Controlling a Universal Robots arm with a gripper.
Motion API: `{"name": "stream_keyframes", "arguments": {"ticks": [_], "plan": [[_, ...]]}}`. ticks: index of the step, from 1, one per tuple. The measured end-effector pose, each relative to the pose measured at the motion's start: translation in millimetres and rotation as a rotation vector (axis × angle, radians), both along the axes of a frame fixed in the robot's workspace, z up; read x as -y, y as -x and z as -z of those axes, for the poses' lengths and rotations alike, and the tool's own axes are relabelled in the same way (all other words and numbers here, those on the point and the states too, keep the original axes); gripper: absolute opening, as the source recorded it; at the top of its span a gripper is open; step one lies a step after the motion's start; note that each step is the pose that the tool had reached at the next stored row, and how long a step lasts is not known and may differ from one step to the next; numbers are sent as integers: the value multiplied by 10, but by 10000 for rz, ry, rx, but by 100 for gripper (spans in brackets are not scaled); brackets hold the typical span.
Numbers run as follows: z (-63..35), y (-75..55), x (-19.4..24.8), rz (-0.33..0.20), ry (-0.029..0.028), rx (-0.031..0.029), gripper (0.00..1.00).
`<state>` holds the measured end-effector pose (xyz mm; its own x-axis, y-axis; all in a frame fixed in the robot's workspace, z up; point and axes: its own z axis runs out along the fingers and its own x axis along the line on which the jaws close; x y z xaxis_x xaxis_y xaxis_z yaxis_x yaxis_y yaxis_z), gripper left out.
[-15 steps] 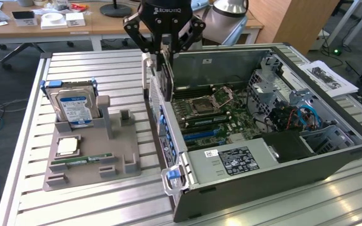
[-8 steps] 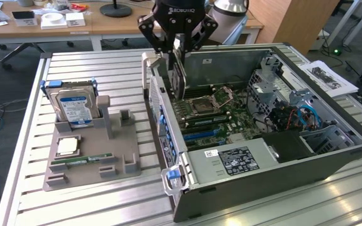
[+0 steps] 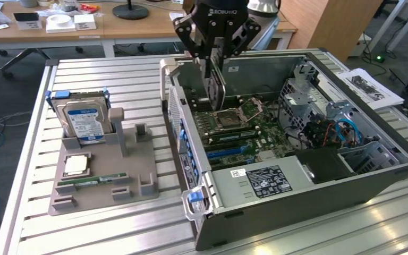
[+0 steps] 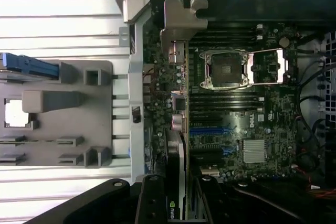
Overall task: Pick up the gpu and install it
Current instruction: 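Pick up the gpu and move the gpu toward the slot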
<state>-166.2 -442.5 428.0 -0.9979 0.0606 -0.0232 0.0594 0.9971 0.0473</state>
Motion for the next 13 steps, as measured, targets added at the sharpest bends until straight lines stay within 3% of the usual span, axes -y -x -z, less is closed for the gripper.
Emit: {"name": "stream_keyframes", "arguments": {"ticks": [13], "plan": [[0, -445, -1, 2, -16, 0, 27]]}}
